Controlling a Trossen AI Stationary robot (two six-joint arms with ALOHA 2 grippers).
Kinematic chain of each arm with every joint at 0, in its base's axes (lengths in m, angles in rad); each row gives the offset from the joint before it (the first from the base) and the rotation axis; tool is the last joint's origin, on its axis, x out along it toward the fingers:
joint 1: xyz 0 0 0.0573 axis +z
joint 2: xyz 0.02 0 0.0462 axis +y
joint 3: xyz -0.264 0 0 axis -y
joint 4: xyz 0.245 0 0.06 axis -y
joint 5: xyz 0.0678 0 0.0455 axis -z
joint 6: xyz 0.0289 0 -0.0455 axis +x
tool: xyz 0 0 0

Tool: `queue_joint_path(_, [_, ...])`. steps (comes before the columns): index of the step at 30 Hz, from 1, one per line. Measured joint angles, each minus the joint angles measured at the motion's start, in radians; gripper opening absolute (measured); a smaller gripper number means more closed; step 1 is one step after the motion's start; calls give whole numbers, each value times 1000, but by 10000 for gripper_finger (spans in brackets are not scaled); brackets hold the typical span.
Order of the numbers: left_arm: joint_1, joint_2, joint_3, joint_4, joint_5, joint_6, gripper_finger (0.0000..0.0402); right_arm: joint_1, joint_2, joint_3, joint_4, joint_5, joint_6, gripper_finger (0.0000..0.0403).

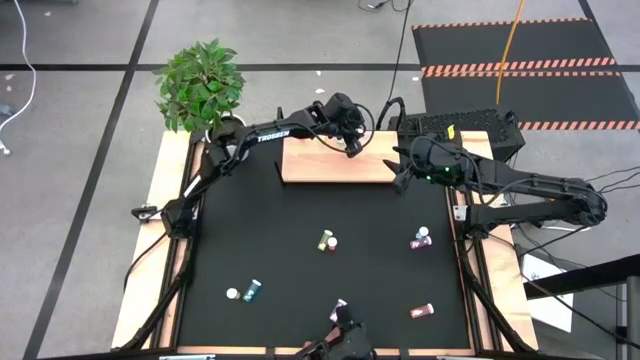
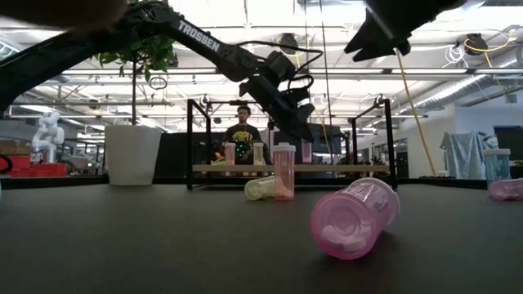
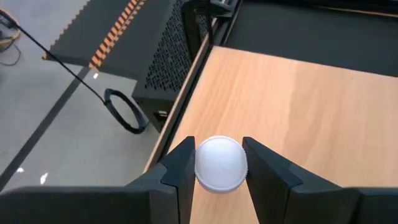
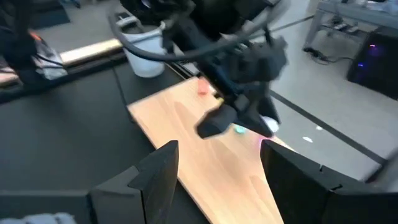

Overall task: Pick and place medicine bottles onto shelf by color
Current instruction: Put the bottom right violet pill bottle on the shelf

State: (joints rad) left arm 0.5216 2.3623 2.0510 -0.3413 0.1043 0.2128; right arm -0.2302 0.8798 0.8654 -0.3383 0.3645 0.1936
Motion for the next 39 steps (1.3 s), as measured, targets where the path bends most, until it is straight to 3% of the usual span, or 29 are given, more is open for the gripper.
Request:
queue_joint_path(13, [7,9,0,80,53,197,120,0,31,0,96,2,17,222])
queue_joint_path(20, [15,59,1,120,104,119,120,-1,30,0,92,4,59,222])
queue_joint_path(39, [16,56,0,108,77,92,132,-4,27,0,75,5,109,222])
